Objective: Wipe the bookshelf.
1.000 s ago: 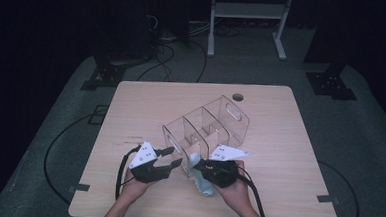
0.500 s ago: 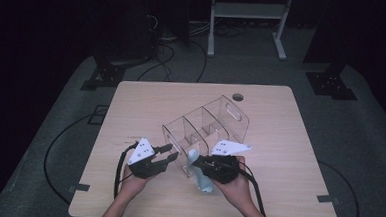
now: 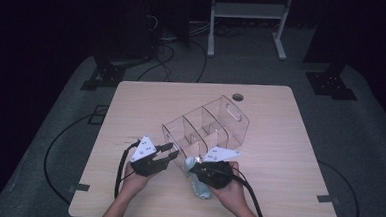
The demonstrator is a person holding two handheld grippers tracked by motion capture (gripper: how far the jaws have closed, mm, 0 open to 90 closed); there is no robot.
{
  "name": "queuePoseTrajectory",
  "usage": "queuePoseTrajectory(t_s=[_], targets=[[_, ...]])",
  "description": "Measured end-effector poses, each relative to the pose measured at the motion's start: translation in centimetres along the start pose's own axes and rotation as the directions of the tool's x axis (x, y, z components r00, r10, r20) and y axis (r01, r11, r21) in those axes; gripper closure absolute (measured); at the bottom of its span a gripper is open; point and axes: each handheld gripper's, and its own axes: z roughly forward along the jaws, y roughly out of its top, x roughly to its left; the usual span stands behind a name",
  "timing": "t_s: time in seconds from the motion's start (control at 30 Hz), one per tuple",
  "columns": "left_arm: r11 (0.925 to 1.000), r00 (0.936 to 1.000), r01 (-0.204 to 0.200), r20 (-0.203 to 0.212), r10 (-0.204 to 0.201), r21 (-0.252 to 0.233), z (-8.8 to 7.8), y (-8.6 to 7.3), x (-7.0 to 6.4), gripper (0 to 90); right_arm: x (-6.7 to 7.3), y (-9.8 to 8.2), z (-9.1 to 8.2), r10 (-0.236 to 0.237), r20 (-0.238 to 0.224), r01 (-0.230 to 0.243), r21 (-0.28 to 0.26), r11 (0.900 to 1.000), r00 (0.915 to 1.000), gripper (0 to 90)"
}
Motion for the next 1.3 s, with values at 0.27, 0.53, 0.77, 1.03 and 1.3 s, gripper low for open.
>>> queuePoseTrajectory(t_s=[0.27,0.53,0.77,1.03,1.3], targets=[[1.0000,1.0000,0.004,-0.001,-0.004,0.000,0.3,-0.1,0.1,60.0,-0.4,-2.0,1.8,0.012,0.013,-0.013,0.059,0.998,0.9998,83.3],[1.0000,1.0000,0.008,-0.004,-0.008,0.000,0.3,-0.1,0.1,59.6,-0.1,0.4,-0.5,-0.001,0.011,0.002,-0.039,0.999,0.9999,83.3],[0.9999,0.9999,0.011,-0.004,-0.011,0.002,0.2,-0.1,0.2,59.4,-0.1,-0.1,0.1,-0.005,0.008,0.005,-0.024,1.000,1.0000,83.4],[0.9999,0.9999,0.013,-0.002,-0.013,0.002,0.3,-0.1,0.2,59.4,-0.6,-2.7,2.5,0.023,0.005,-0.023,0.056,0.998,0.9997,83.4],[0.9999,0.9999,0.014,-0.005,-0.014,0.003,0.3,-0.1,0.2,59.4,-0.4,-1.8,1.7,0.017,-0.004,-0.017,0.031,0.999,0.9998,83.3]])
